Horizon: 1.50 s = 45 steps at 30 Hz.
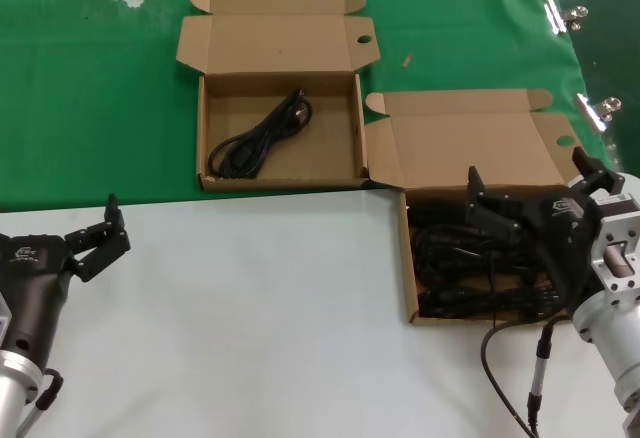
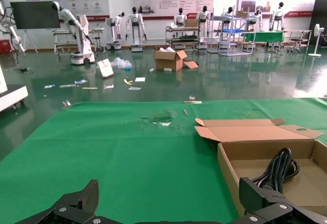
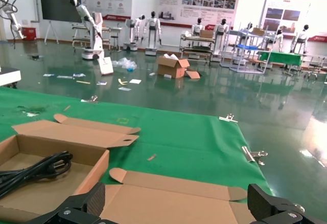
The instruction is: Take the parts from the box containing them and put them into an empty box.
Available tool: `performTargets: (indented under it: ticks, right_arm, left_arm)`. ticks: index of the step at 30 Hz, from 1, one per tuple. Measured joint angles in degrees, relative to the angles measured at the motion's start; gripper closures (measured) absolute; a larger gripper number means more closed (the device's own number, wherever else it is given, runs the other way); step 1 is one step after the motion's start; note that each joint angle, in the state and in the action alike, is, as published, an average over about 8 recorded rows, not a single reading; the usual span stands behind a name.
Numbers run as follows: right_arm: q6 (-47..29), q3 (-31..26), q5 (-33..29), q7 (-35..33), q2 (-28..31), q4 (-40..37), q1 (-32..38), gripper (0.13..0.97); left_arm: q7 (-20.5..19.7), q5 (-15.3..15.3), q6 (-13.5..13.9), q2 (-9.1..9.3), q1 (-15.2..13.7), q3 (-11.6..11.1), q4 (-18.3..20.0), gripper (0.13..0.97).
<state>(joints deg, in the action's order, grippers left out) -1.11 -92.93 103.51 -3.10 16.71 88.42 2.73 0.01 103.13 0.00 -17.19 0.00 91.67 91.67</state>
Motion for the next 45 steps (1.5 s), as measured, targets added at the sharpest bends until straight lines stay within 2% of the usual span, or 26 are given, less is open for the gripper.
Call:
performTargets:
  ticks: [45]
  right_arm:
    - [0.1,0.1,0.0,0.2,0.0,0.2,-0.2,0.129]
  left_arm:
    - [0.0,0.0,0.0,0.00,0.0,0.0,0.0,0.132]
